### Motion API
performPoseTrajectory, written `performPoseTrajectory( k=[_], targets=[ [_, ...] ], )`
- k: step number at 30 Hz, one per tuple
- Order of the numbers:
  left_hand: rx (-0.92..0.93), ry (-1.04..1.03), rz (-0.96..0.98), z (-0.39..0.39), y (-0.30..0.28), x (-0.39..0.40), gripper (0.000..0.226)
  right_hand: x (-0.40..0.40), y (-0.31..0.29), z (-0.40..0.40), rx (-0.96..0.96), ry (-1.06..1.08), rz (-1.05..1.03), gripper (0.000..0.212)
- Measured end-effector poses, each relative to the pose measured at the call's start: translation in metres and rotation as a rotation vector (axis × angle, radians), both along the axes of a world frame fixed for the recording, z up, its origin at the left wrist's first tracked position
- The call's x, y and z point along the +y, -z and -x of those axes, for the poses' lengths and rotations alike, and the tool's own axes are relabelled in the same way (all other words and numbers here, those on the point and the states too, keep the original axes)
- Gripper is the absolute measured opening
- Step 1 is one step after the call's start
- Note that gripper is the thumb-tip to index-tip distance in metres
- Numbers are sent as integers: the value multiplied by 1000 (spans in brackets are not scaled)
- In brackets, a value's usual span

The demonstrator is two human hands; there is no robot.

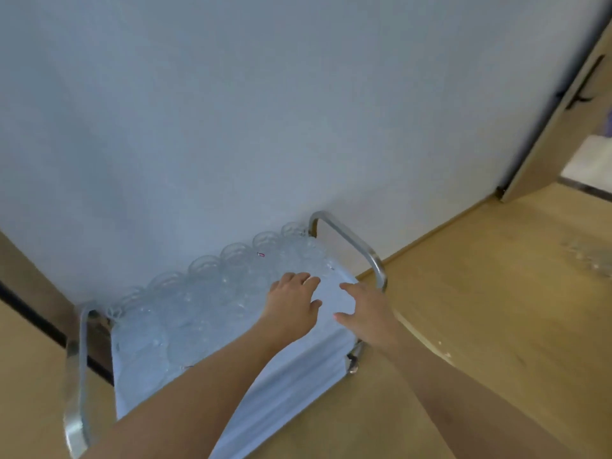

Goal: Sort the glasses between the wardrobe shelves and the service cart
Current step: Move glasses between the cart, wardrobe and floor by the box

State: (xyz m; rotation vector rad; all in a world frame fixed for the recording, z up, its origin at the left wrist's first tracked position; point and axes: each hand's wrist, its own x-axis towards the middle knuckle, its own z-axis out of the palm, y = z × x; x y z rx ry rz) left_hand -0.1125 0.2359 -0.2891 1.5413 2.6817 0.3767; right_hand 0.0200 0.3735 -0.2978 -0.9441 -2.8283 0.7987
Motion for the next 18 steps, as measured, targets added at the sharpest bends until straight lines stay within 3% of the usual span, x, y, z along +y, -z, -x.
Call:
performPoseTrajectory(
  k=[4,9,18],
  targets=[
    [40,130,-25,-34,-29,76,49,58,-17,-52,-5,121,-86,49],
    [1,268,-44,-95,-55,183,53,140,-35,-124,-33,290,-135,74],
    [-56,398,-48,-201,-72,360,58,280,-58,-253,-43,486,-184,77]
  ],
)
